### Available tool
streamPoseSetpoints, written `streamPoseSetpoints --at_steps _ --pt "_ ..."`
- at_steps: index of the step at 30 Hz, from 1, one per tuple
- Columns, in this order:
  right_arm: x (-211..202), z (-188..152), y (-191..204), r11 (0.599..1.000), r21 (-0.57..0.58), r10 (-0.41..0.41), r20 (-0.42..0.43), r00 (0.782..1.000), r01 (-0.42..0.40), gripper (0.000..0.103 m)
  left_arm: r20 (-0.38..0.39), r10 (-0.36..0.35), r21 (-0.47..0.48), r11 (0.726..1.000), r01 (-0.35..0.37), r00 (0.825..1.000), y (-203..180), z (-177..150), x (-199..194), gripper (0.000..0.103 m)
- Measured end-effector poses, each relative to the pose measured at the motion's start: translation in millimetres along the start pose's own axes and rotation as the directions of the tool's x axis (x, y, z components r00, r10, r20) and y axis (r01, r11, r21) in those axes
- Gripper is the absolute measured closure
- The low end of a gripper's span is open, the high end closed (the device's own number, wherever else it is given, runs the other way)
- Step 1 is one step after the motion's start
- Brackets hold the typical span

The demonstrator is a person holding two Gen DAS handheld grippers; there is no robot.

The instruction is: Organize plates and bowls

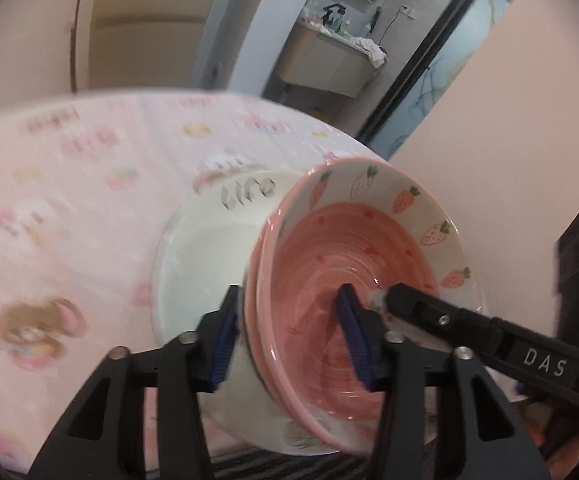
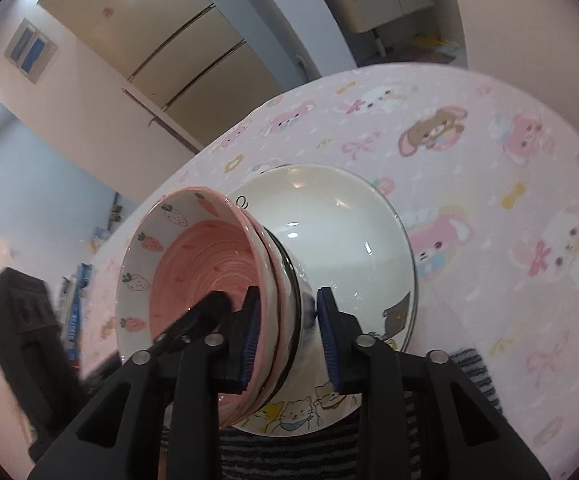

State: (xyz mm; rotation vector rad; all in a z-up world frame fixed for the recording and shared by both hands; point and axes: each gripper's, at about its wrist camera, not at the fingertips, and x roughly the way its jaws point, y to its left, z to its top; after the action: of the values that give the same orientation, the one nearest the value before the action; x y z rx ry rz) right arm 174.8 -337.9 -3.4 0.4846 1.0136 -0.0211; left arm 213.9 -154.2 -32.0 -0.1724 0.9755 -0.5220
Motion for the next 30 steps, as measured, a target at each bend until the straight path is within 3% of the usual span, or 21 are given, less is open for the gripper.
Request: streamPoseSetpoints --at_steps 2,6,14,18,20,22,25,27,30 --pt "-2 0 11 0.997 -0.053 -0.059 0.021 0.998 0.060 0.082 0.014 0.012 0.009 1.000 -0.012 1.000 2 0 -4 0.070" --pt "-1 3 11 0.997 -0.056 -0.056 0.028 0.998 0.058 0.086 0.029 -0.013 -0.032 0.999 0.014 0.999 15 2 -13 0.079" --pt "4 11 9 0.999 -0.043 -0.025 0.016 1.000 0.026 0.085 0.093 0.095 0.069 0.992 -0.102 0.991 -5 0 -18 0.080" --pt "0 11 7 0.997 -0.076 0.002 0.018 1.000 0.000 0.084 0.144 0.111 0.076 0.989 -0.123 0.983 -3 -3 -25 0.078" --pt "-15 4 8 0.992 -0.123 0.018 0.079 0.997 -0.008 0.084 0.204 0.172 0.082 0.978 -0.192 0.964 -3 -4 -38 0.057" --pt "-32 -2 12 0.985 -0.170 0.013 0.144 0.989 0.012 0.084 0.282 0.208 0.096 0.965 -0.243 0.937 -5 -7 -57 0.055" --pt "-65 -10 21 0.969 -0.242 0.017 0.254 0.967 0.047 0.084 0.381 0.188 0.135 0.957 -0.255 0.905 -13 -11 -92 0.054" --pt "-88 -15 24 0.961 -0.272 0.038 0.319 0.947 0.053 0.084 0.458 0.172 0.167 0.947 -0.275 0.872 -22 -17 -118 0.050" --pt "-123 -26 30 0.948 -0.311 0.071 0.412 0.908 0.067 0.082 0.573 0.159 0.200 0.924 -0.325 0.804 -36 -29 -156 0.046"
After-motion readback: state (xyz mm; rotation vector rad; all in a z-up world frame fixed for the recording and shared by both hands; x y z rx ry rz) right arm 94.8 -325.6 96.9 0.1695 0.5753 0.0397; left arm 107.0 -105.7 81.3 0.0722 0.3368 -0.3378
